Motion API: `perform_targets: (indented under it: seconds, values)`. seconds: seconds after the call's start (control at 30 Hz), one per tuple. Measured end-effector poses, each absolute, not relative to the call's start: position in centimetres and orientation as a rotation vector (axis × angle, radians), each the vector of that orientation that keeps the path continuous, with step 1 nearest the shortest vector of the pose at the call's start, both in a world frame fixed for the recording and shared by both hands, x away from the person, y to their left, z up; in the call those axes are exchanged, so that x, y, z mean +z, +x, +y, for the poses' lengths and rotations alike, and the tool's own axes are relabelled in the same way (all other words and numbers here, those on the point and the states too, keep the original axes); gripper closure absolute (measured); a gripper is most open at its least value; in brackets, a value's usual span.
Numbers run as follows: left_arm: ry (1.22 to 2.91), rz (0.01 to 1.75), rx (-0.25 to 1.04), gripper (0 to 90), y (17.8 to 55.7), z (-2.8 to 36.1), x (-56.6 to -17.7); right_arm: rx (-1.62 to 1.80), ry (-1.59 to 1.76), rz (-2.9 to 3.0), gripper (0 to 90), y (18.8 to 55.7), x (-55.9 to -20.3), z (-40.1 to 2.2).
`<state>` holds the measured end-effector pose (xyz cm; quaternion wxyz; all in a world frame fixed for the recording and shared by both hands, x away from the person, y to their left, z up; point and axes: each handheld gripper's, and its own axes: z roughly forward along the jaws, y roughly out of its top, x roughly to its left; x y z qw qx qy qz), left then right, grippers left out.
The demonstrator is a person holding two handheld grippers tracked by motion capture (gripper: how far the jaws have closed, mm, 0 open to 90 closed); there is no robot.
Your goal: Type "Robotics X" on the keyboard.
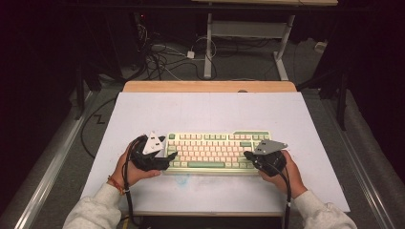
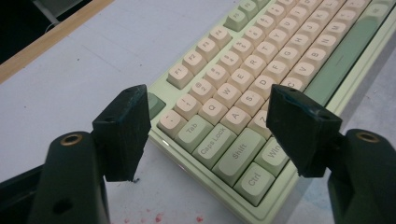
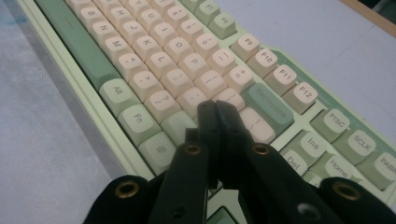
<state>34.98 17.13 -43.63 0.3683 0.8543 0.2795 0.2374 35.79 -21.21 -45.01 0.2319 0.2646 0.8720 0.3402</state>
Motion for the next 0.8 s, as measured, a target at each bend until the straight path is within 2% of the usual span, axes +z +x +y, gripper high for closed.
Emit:
perform_targets:
  seconds: [0.17, 0.27, 0.43, 0.47, 0.5, 0.53, 0.7, 0.8]
  values:
    - [2.205, 0.712, 0.589, 33.3, 34.9, 16.9, -43.9, 0.909, 0.731, 2.405, 90.0, 35.8, -45.6, -21.3]
    - [2.219, 0.707, 0.589, 40.2, 34.9, 16.7, -44.0, 0.899, 0.727, 2.410, 90.0, 35.8, -45.9, -21.2]
    - [2.261, 0.708, 0.569, 68.9, 35.3, 16.5, -44.1, 0.910, 0.740, 2.402, 90.0, 35.7, -46.0, -21.3]
    - [2.273, 0.707, 0.567, 68.9, 35.4, 16.4, -44.1, 0.910, 0.740, 2.402, 90.0, 35.7, -46.0, -21.3]
    - [2.278, 0.709, 0.565, 76.1, 35.6, 16.3, -44.2, 0.913, 0.739, 2.399, 90.0, 35.7, -46.1, -21.3]
    - [2.275, 0.706, 0.548, 76.1, 35.6, 16.3, -44.2, 0.913, 0.739, 2.399, 90.0, 35.7, -46.1, -21.3]
    - [2.291, 0.661, 0.545, 87.5, 36.0, 15.4, -44.0, 0.915, 0.749, 2.389, 90.0, 35.5, -46.1, -21.3]
    - [2.296, 0.649, 0.533, 87.7, 36.2, 15.0, -44.0, 0.921, 0.747, 2.386, 90.0, 35.5, -46.2, -21.3]
